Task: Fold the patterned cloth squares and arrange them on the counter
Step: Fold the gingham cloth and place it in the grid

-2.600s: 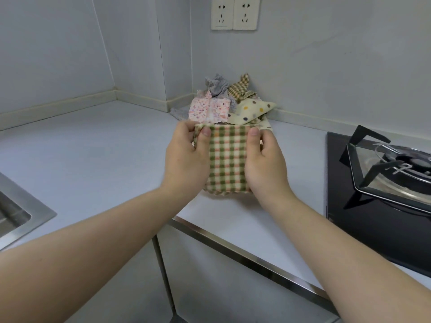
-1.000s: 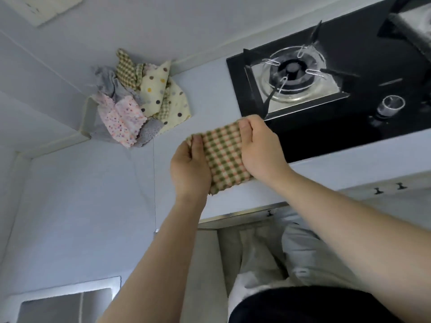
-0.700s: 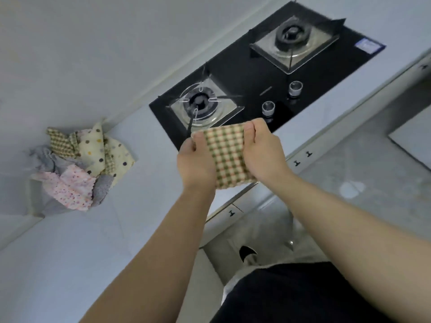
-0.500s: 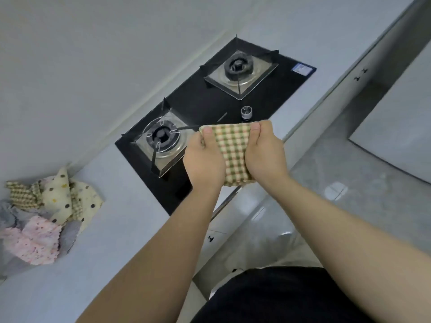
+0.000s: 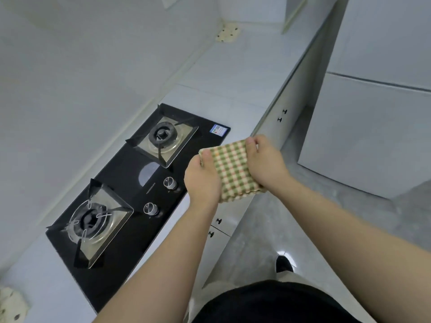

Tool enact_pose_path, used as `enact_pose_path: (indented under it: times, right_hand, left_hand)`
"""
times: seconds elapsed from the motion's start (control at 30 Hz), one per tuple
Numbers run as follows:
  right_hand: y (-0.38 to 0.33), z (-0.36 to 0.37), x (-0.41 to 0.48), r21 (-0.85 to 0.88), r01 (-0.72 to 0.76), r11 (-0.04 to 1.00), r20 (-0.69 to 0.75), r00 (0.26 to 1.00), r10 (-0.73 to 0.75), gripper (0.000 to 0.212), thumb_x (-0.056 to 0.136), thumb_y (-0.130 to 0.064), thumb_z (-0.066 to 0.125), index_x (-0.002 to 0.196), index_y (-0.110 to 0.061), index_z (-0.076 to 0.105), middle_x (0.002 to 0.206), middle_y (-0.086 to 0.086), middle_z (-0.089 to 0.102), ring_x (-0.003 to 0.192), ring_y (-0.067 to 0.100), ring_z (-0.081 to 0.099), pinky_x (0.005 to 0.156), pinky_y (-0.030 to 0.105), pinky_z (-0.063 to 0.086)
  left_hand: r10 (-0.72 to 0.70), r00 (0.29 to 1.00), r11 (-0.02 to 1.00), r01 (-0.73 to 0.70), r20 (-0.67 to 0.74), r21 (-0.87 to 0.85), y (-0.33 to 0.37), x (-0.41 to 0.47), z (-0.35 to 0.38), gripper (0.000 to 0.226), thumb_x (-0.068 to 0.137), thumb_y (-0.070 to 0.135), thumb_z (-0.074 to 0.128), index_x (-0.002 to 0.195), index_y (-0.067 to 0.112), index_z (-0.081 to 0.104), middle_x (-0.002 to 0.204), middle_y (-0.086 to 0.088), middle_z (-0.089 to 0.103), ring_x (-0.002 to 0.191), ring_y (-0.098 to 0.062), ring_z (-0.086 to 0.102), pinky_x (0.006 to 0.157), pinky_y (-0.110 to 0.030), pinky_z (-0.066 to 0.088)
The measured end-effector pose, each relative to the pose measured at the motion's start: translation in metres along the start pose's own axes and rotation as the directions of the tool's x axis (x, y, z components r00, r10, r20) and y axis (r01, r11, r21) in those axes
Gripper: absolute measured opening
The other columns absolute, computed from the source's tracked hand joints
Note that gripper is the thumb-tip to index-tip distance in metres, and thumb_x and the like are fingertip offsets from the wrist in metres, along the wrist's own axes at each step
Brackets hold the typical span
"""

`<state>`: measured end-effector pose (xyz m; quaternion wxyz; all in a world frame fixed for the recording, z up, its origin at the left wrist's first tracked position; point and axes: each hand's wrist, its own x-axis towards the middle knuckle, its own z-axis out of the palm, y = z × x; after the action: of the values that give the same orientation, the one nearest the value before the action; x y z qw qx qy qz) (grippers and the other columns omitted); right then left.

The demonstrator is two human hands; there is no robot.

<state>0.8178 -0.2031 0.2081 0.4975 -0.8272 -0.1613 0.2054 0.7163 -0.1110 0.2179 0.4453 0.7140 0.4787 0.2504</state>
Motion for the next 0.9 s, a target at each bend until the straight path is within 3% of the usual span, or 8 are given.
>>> enact_pose_path:
  times: [0.17,0.33,0.47,0.57,0.67,0.77,0.83,0.9]
  right_hand:
    - [0.010,-0.027,0.052,0.009,-0.050,0.999,0.013,0.999,0.050,0.034,0.110,-0.038,0.027,0.121,-0.016,0.051,0.096,-0.002,0.056,0.084,0.016,0.053,0.075,0.033,0.037]
    - [0.014,-0.027,0.106,0.012,-0.057,0.998,0.023,0.998,0.057,0.028,0.111,-0.037,0.028,0.109,-0.018,0.048,0.085,-0.010,0.051,0.075,0.001,0.047,0.059,0.019,0.033]
    - [0.010,-0.019,0.164,0.023,-0.074,0.997,0.035,0.997,0.073,0.030,0.111,-0.039,0.028,0.111,-0.018,0.049,0.088,-0.008,0.055,0.076,0.003,0.049,0.060,0.021,0.036]
    - [0.007,-0.015,0.208,0.004,-0.122,0.992,0.060,0.991,0.122,0.029,0.110,-0.041,0.028,0.114,-0.021,0.049,0.089,-0.010,0.053,0.079,0.003,0.050,0.061,0.021,0.038]
    - [0.007,-0.017,0.254,0.015,-0.216,0.976,0.101,0.972,0.214,0.035,0.108,-0.047,0.030,0.123,-0.021,0.048,0.096,-0.008,0.056,0.081,0.004,0.051,0.063,0.026,0.040]
    - [0.004,-0.024,0.305,0.073,-0.318,0.945,0.136,0.942,0.307,0.040,0.106,-0.048,0.035,0.138,-0.024,0.043,0.107,-0.006,0.058,0.089,0.008,0.057,0.075,0.032,0.049]
    - [0.001,-0.029,0.336,0.118,-0.365,0.923,0.136,0.927,0.349,0.040,0.105,-0.036,0.039,0.144,-0.027,0.037,0.104,-0.005,0.061,0.091,0.012,0.062,0.081,0.036,0.056]
    - [-0.003,-0.032,0.364,0.122,-0.380,0.917,0.137,0.922,0.363,0.042,0.103,-0.026,0.039,0.144,-0.029,0.034,0.098,-0.001,0.065,0.084,0.014,0.063,0.077,0.036,0.056]
  left_hand:
    - [-0.013,0.997,1.000,0.012,0.077,0.009,0.023,0.022,0.047,0.041,0.104,0.047,0.046,0.094,0.009,0.059,0.084,0.004,0.060,0.073,-0.009,0.052,0.065,-0.026,0.041]
    - [0.025,0.998,1.000,-0.024,0.056,-0.005,0.036,0.060,0.080,0.038,0.105,0.041,0.049,0.084,0.009,0.054,0.074,0.005,0.049,0.064,-0.008,0.043,0.059,-0.019,0.040]
    - [-0.008,0.999,0.999,0.009,0.033,-0.035,0.034,0.115,0.111,0.036,0.102,0.045,0.049,0.080,0.017,0.052,0.074,0.006,0.053,0.069,-0.014,0.049,0.070,-0.042,0.050]
    - [-0.077,0.994,0.995,0.081,0.073,-0.058,0.035,0.156,0.133,0.033,0.101,0.048,0.050,0.100,0.017,0.060,0.091,0.005,0.063,0.087,-0.017,0.064,0.083,-0.044,0.056]
    - [-0.189,0.970,0.972,0.207,0.153,-0.113,0.046,0.195,0.155,0.033,0.100,0.047,0.055,0.119,0.020,0.051,0.106,0.004,0.064,0.098,-0.015,0.066,0.084,-0.036,0.058]
    - [-0.201,0.942,0.951,0.253,0.267,-0.177,0.061,0.239,0.180,0.034,0.100,0.032,0.058,0.130,0.030,0.042,0.111,-0.001,0.066,0.094,-0.016,0.070,0.072,-0.032,0.059]
    - [-0.148,0.928,0.967,0.209,0.342,-0.149,0.070,0.263,0.194,0.041,0.097,0.018,0.058,0.129,0.035,0.041,0.111,0.000,0.064,0.091,-0.015,0.071,0.064,-0.025,0.058]
    - [-0.081,0.918,0.993,0.109,0.389,-0.050,0.077,0.286,0.207,0.037,0.095,0.011,0.056,0.121,0.037,0.049,0.114,0.005,0.062,0.093,-0.014,0.070,0.067,-0.025,0.059]
